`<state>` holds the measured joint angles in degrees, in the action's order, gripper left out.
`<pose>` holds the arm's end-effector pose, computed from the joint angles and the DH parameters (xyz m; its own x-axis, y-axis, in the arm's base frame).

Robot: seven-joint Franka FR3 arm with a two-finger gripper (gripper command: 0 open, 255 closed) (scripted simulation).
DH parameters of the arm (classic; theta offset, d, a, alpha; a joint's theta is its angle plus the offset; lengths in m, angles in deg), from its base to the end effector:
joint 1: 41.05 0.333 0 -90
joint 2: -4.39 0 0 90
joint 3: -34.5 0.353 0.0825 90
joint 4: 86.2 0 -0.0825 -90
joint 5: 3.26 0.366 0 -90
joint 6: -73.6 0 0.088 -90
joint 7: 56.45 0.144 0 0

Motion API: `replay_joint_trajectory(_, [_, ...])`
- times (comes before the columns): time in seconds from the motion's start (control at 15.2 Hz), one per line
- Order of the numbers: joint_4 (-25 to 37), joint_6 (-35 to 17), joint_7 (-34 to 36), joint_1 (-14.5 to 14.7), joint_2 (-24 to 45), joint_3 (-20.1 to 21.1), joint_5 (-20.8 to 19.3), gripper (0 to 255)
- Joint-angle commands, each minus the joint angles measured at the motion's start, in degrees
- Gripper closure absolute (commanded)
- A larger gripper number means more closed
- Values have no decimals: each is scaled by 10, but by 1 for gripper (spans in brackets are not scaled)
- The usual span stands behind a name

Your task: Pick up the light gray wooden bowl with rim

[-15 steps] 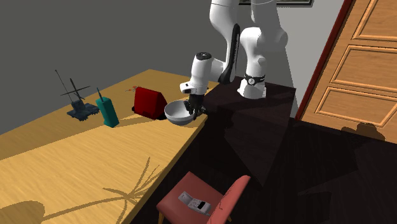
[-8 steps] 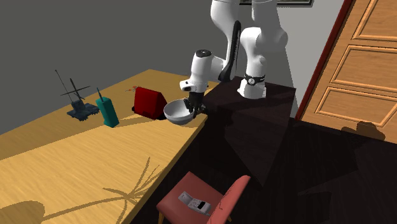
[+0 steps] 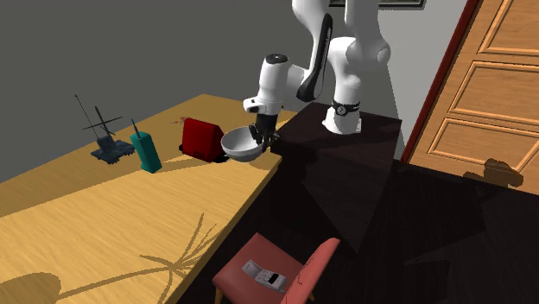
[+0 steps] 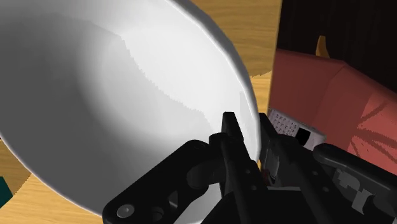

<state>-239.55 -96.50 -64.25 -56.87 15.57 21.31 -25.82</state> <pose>0.3804 -0.1886 0.1977 0.9987 0.0246 0.0445 0.0176 -0.9882 0.1524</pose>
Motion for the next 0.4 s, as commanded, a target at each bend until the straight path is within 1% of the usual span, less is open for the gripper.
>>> replay_joint_trajectory(0.0, [-3,20,-8,-3,-23,5,7,255])
replay_joint_trajectory(0.2, [-7,47,-20,-6,-54,10,18,255])
replay_joint_trajectory(0.33, [-8,48,-21,-5,-56,10,19,255])
